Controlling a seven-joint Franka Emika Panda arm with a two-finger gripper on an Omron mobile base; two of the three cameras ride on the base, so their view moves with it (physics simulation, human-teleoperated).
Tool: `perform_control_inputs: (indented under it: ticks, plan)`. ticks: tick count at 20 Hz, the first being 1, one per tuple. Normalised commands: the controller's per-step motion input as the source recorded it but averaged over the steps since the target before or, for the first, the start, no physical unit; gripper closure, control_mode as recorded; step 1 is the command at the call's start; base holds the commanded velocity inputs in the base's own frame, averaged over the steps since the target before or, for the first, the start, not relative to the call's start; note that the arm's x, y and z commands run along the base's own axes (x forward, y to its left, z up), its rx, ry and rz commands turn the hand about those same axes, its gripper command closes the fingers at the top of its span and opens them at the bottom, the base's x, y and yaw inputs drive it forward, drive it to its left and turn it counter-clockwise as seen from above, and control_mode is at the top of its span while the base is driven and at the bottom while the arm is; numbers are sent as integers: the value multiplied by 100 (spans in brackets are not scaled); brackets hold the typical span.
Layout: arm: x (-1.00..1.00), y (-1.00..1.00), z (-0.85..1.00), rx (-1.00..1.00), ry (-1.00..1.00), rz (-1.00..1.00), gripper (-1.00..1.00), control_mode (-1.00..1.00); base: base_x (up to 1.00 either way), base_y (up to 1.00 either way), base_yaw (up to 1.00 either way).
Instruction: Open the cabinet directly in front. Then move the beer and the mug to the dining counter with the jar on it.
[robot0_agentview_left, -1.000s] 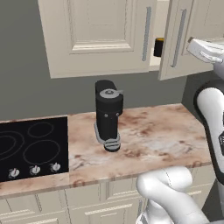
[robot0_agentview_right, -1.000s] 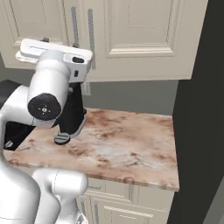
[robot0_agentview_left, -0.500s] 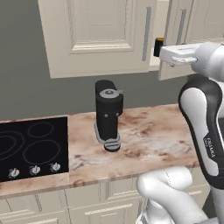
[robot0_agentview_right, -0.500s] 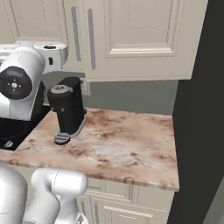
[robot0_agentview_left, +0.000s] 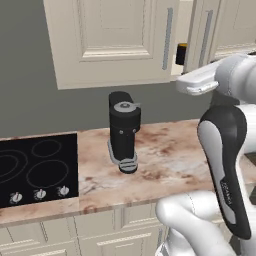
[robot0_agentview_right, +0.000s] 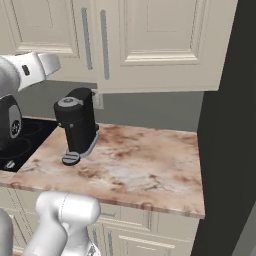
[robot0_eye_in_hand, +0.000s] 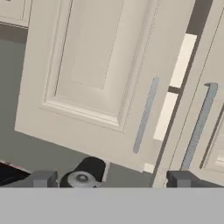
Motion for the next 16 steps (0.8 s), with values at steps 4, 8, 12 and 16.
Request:
perform_control_inputs:
  ticks: [4, 8, 12, 16]
  plan:
    - [-36, 24, -58, -42, 4, -33, -100, -100, 0, 0, 0]
    - [-6, 38, -35, -39, 3, -39, -100, -100, 0, 0, 0]
    - [0, 38, -10, -31, 5, -34, -100, -100, 0, 0, 0]
    - [6, 0, 0, -2, 0, 0, -100, -100, 0, 0, 0]
